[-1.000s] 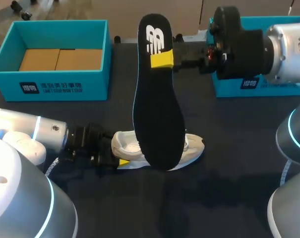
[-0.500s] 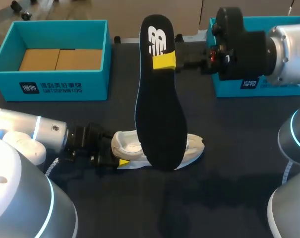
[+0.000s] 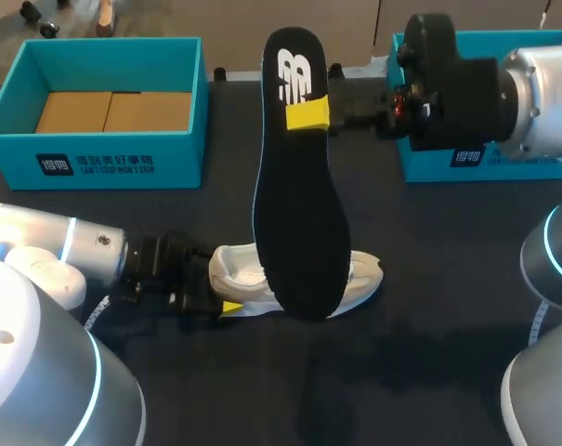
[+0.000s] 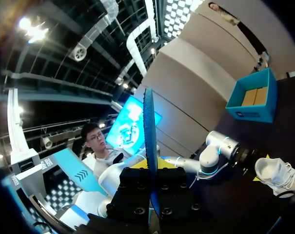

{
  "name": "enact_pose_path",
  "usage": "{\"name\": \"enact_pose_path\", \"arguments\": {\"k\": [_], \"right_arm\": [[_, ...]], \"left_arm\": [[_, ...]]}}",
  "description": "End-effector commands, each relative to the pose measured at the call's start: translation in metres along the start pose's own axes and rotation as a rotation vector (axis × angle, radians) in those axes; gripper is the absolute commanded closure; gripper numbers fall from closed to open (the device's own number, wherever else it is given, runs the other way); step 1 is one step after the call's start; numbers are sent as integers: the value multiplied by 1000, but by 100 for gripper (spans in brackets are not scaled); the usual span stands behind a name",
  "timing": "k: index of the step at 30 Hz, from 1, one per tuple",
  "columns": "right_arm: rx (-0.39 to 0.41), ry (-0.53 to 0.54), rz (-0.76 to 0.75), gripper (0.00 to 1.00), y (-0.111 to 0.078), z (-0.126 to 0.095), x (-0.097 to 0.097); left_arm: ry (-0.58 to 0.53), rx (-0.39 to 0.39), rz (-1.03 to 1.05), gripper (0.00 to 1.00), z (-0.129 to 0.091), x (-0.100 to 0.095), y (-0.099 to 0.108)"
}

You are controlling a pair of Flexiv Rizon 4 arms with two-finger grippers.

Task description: Take the shoe out of the shoebox, open the shoe tongue, remove and reinsert the insole, then place the shoe into the shoebox

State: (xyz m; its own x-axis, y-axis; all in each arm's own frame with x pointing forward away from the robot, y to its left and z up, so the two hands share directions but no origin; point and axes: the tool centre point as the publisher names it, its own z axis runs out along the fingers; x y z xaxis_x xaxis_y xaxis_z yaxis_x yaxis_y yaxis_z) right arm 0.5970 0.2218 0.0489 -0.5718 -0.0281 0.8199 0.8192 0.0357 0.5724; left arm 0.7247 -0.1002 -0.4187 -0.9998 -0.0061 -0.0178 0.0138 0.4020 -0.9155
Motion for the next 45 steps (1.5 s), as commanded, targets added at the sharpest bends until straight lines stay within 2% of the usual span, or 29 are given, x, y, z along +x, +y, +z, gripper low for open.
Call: {"name": "enact_pose_path", "arguments": {"k": [1, 14, 29, 41, 45], "right_arm": [[-2, 1, 0, 100, 0, 3, -1], [-2, 1, 0, 100, 0, 3, -1], [-2, 1, 0, 100, 0, 3, -1], [-2, 1, 0, 100, 0, 3, -1], [-2, 1, 0, 100, 0, 3, -1]], "left_arm": [[9, -9, -4, 0, -2, 1, 1], [39, -83, 7, 0, -19, -3, -2], [90, -273, 23, 0, -45, 1, 0], [100, -259, 40, 0, -47, 1, 0], [80, -334, 37, 0, -53, 1, -3]]}}
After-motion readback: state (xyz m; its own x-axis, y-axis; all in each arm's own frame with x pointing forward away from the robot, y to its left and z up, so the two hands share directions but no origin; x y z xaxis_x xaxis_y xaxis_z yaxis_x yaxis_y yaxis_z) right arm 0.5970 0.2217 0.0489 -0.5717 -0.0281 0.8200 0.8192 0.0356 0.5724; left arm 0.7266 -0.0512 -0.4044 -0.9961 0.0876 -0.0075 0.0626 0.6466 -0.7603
